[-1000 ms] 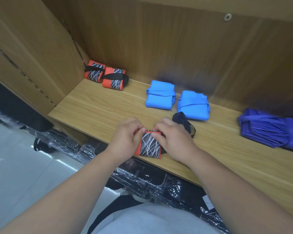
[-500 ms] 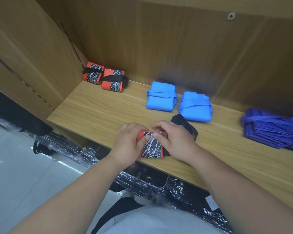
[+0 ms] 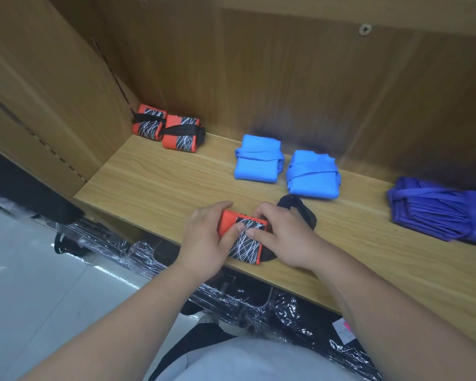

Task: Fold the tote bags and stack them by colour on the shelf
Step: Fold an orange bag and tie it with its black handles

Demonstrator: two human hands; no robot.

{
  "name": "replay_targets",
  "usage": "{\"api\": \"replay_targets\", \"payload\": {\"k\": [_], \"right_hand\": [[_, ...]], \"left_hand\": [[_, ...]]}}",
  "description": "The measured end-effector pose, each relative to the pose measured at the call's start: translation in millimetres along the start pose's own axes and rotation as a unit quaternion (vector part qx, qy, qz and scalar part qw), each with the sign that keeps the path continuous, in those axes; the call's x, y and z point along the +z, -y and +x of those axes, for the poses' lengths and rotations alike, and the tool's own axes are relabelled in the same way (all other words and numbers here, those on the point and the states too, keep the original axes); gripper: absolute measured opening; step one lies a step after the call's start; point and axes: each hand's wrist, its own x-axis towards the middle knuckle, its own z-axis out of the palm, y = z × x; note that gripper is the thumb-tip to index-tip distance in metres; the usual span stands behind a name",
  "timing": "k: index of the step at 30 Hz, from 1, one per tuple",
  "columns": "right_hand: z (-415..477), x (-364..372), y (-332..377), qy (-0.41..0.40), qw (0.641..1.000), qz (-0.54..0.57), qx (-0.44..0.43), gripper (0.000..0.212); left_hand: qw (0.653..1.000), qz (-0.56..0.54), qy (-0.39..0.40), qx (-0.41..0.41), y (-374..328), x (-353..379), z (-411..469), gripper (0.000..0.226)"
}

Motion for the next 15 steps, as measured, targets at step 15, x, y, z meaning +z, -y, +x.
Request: {"api": "replay_targets", "payload": {"k": [15], "right_hand": [[-35,-15,-12,-0.115,0.992,0.013,-0.050,0.066]], "left_hand": [[0.893,-0.381,0.072,-0.227,-51,-34,-1,0.024]]}}
